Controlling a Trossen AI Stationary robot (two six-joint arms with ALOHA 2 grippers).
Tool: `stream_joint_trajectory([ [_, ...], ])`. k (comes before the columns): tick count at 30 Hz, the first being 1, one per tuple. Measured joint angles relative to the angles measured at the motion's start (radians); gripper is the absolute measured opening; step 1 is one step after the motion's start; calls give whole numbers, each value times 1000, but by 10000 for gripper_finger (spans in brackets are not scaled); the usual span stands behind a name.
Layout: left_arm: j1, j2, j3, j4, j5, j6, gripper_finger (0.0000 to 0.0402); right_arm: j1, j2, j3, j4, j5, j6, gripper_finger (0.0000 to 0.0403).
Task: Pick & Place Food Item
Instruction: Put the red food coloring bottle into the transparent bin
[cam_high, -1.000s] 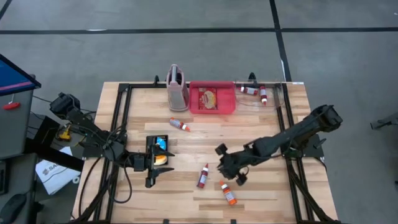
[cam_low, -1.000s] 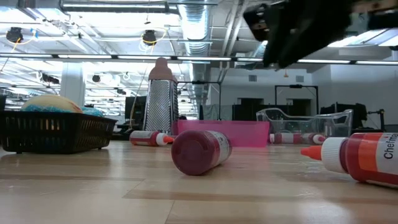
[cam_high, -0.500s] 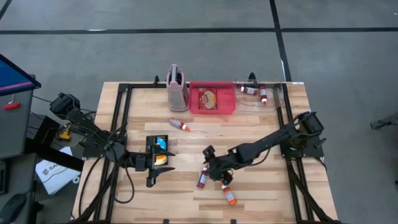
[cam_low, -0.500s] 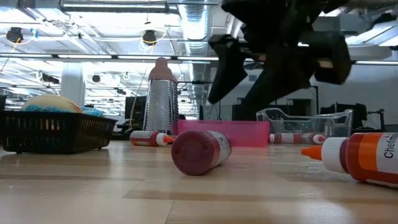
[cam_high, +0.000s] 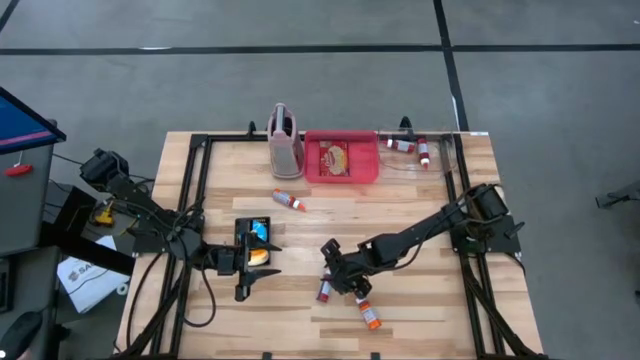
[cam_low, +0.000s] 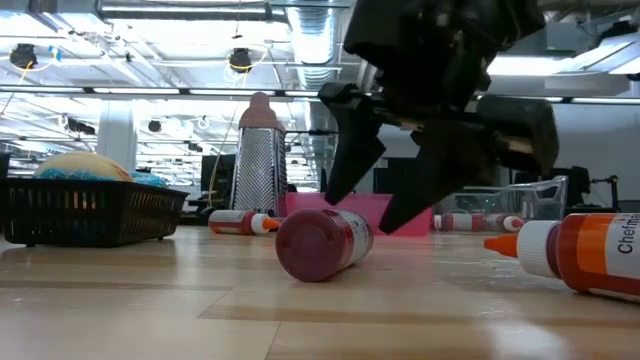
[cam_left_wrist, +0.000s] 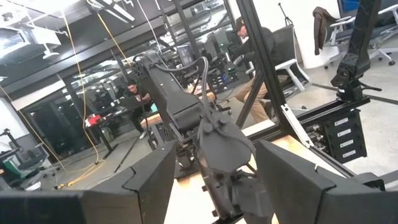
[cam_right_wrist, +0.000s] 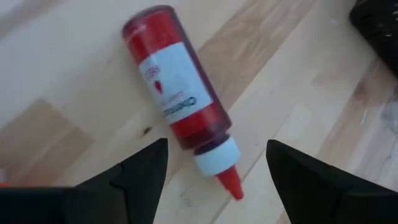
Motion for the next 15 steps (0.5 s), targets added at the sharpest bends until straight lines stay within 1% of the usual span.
stream_joint_trajectory([
  [2, 0, 0, 0, 0, 0, 0, 218, -9, 6, -1, 1, -10, -6, 265],
  [5, 0, 0, 0, 0, 0, 0, 218, -30, 24, 1, 31, -75, -11, 265],
  [11, 0, 0, 0, -1, 0, 0, 218, -52, 41, -2, 25, -111, -17, 265],
  [15, 0, 0, 0, -2, 0, 0, 218, -52, 70, 0, 55, -160, -13, 265],
])
